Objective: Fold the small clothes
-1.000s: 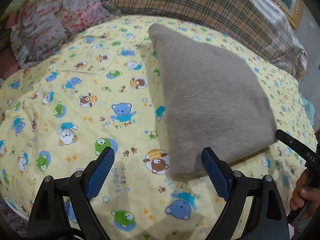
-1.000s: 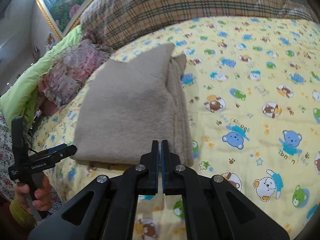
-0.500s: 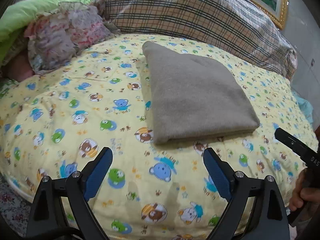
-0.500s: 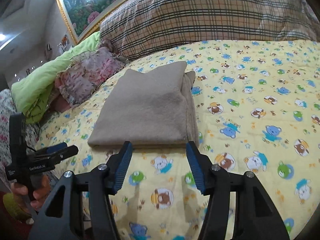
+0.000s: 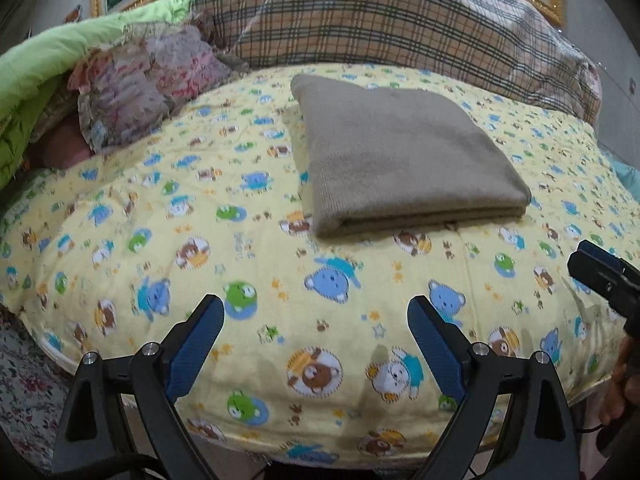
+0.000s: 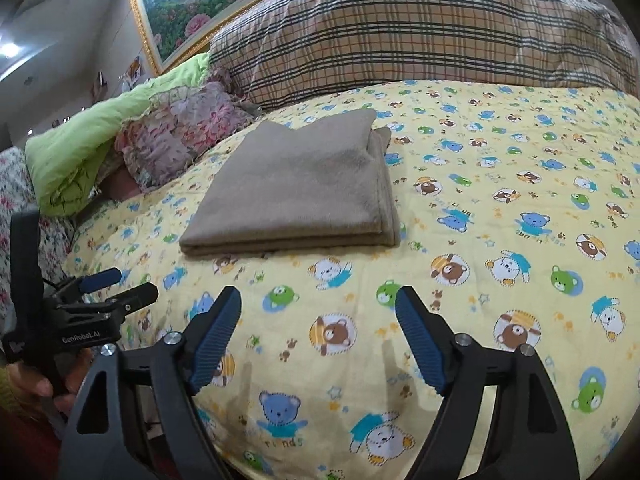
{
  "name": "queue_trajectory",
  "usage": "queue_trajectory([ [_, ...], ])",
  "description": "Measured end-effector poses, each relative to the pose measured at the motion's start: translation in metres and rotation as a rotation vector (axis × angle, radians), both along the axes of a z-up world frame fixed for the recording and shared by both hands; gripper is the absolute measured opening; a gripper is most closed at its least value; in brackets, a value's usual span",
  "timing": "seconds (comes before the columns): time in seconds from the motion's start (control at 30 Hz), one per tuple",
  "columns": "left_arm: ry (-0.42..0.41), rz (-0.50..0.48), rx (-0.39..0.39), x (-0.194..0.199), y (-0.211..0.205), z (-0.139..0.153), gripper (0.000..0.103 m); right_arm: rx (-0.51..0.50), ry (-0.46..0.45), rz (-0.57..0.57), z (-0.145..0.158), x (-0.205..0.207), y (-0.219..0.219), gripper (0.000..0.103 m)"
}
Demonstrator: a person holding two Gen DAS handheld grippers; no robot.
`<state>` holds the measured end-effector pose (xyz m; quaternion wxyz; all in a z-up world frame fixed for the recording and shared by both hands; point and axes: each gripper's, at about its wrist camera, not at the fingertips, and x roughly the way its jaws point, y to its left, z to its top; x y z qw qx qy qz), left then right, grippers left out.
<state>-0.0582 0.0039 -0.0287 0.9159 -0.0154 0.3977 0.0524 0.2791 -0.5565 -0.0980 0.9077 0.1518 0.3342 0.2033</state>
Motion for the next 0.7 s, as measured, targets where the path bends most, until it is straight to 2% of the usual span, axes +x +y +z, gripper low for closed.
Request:
queue_trajectory([
  [0.13, 0.0, -0.002, 0.004, -0.005, 0.0, -0.001, 0.094, -0.024, -0.008, 0.007, 0.0, -0.005, 0.006, 0.085],
  [0.3, -0.062, -0.002, 0.005, -0.008, 0.005, 0.016, 0.095, -0.061, -0.035, 0.021, 0.008, -0.005, 0.012, 0.086],
  [0.47, -0.083, -0.009, -0.015, -0.004, 0.008, 0.032, 0.096, -0.084, -0.11, 0.037, 0.03, -0.001, 0.013, 0.097],
  [0.7, -0.224, 0.018, 0.008, 0.004, 0.016, 0.063, 0.103, -0.095, -0.187, 0.041, 0.05, 0.009, 0.012, 0.102],
])
